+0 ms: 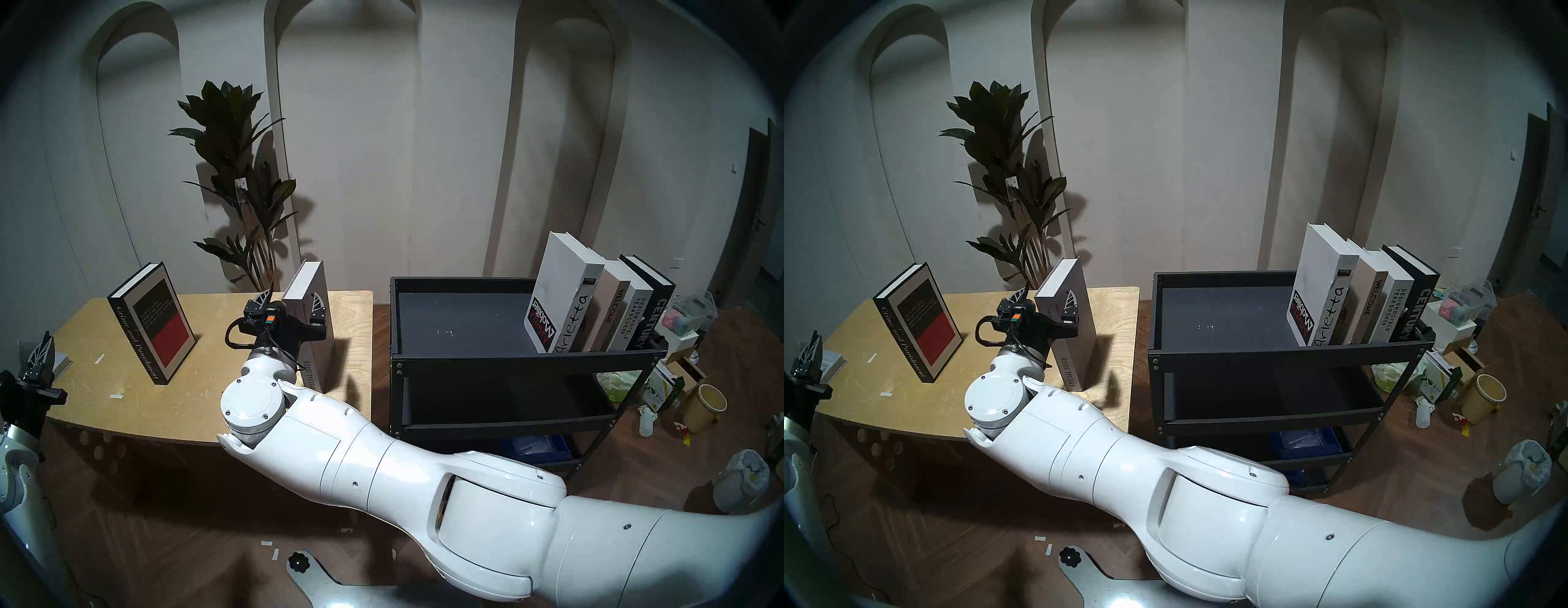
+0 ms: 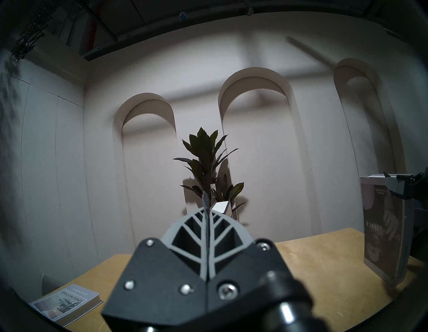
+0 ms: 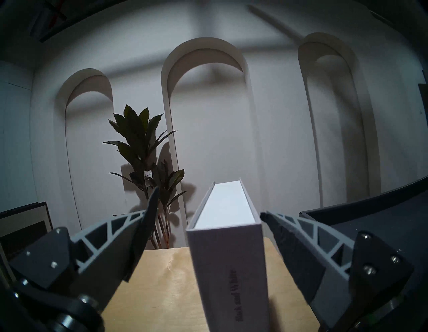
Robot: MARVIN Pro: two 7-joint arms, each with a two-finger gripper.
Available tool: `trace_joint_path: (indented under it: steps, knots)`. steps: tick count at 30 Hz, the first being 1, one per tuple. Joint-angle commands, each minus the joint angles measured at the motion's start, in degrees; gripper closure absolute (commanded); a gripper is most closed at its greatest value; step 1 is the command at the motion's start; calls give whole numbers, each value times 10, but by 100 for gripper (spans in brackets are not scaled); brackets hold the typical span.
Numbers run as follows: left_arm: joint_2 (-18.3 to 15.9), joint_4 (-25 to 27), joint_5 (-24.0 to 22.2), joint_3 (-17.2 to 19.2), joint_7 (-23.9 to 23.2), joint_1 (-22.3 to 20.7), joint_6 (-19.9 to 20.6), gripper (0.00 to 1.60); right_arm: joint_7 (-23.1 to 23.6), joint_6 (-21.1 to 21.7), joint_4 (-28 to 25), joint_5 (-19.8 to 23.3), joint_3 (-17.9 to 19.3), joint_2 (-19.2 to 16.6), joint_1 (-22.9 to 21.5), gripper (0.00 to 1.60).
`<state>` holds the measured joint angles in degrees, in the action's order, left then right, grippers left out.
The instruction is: Move the books from the display table onto the shelf, standing them upright with spines facing out and tallest at one end
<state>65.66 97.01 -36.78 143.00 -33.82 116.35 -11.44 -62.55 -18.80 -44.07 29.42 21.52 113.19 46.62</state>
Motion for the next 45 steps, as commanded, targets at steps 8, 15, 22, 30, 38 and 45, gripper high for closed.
trace_joint_path:
  steps: [8, 15, 22, 30, 38, 45]
  knots:
    - [-21, -3, -2, -4, 2, -24, -2, 160, -5, -43, 43, 14, -11, 18, -30, 160]
    - [-17, 1, -4, 2, 2, -23, -1, 160, -20, -51, 21, 5, -19, 18, -28, 160]
    - [-7, 18, -10, 5, -2, -16, -3, 160, -8, -47, -39, 18, -13, -3, -35, 160]
    - [3, 27, -14, 1, -7, -12, -1, 160, -20, -38, -106, -10, -19, -47, -59, 160]
    - [8, 33, -17, -9, -15, -13, 0, 160, -25, -31, -167, -25, 5, -97, -90, 160]
    - [9, 38, -17, -17, -20, -16, -1, 160, -28, -14, -217, -32, 22, -136, -105, 160]
